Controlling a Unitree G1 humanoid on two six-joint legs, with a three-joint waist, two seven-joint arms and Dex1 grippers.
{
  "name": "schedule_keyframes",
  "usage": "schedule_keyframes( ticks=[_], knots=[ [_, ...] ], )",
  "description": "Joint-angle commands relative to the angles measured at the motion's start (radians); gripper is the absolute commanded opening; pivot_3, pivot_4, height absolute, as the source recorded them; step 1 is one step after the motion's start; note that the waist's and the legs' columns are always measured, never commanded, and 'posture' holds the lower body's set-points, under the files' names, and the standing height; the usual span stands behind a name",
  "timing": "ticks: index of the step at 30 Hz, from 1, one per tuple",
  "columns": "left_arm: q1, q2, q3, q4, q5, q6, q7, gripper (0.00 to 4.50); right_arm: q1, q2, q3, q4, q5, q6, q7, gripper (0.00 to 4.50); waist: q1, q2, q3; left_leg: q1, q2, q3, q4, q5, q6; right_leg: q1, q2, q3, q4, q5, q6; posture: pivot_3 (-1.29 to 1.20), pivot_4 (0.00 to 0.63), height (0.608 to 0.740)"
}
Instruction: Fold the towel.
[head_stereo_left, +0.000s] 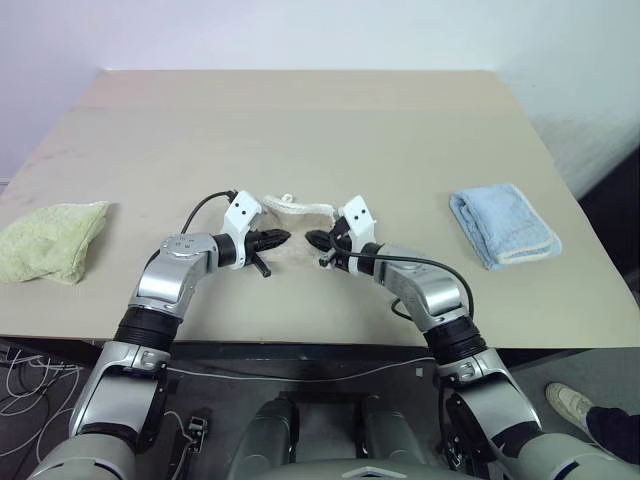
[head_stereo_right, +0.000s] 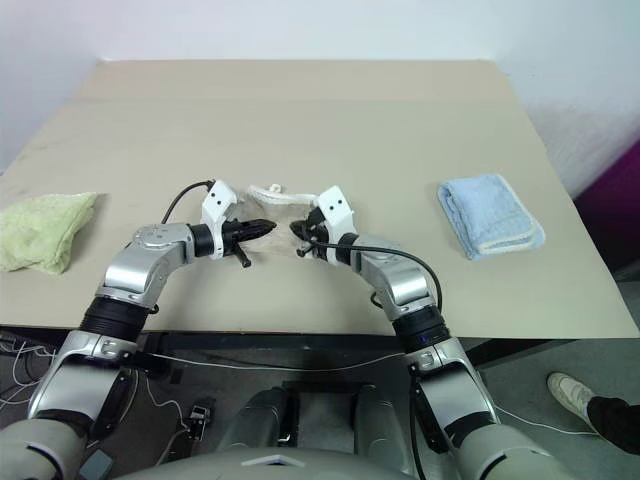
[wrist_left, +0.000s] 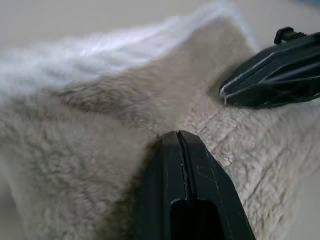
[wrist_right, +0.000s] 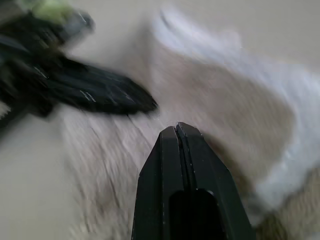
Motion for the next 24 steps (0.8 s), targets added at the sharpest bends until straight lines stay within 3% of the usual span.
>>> schedule_keyframes(
  ticks=[1, 5, 11, 14, 17, 24],
  knots=[
    [0.0, -0.006, -0.014, 0.083, 0.061, -0.057, 0.003, 0.03, -0.009, 0.011, 0.008, 0.035, -0.031, -0.045, 0.014, 0.0, -0.001, 0.0, 0.0, 0.001, 0.0, 0.0, 0.0, 0.0, 0.0, 0.001, 0.0, 0.0, 0.0, 0.0, 0.0, 0.0, 0.15, 0.74],
    [0.001, -0.026, 0.028, 0.091, 0.047, -0.092, 0.021, 0.03, 0.016, -0.002, 0.005, -0.01, -0.045, -0.081, 0.031, 0.0, -0.001, 0.0, -0.001, 0.001, 0.0, 0.0, 0.001, 0.0, 0.0, 0.001, 0.0, 0.0, 0.001, 0.0, 0.0, 0.0, 0.15, 0.74],
    [0.012, -0.055, 0.222, -0.091, -0.133, -0.008, 0.079, 0.03, 0.071, -0.059, -0.077, -0.279, 0.04, 0.023, 0.042, 0.0, 0.0, 0.0, 0.0, -0.002, 0.0, -0.001, 0.002, 0.0, 0.0, -0.001, -0.001, 0.0, 0.001, 0.0, 0.0, 0.0, 0.15, 0.74],
    [0.061, -0.033, 0.325, -0.222, -0.228, 0.072, 0.101, 0.0, 0.11, -0.102, -0.147, -0.433, 0.146, 0.182, 0.045, 0.58, -0.001, 0.0, 0.0, -0.002, 0.0, -0.001, 0.002, 0.0, 0.0, -0.002, -0.001, 0.0, 0.001, 0.0, 0.0, 0.0, 0.15, 0.74],
    [0.117, -0.001, 0.38, -0.296, -0.255, 0.109, 0.127, 0.0, 0.127, -0.094, -0.239, -0.519, 0.273, 0.369, -0.013, 1.58, -0.003, 0.0, 0.0, -0.002, 0.001, -0.001, 0.001, 0.0, 0.0, -0.002, 0.0, 0.001, 0.001, 0.0, 0.0, 0.0, 0.15, 0.74],
    [0.236, 0.059, 0.41, -0.376, -0.26, 0.138, 0.128, 0.0, 0.066, 0.034, -0.513, -0.41, 0.528, 0.752, -0.232, 3.98, 0.004, 0.0, 0.0, -0.001, 0.001, -0.001, 0.0, 0.0, 0.0, -0.001, -0.001, 0.001, 0.001, 0.0, 0.0, 0.0, 0.15, 0.74]
  ],
)
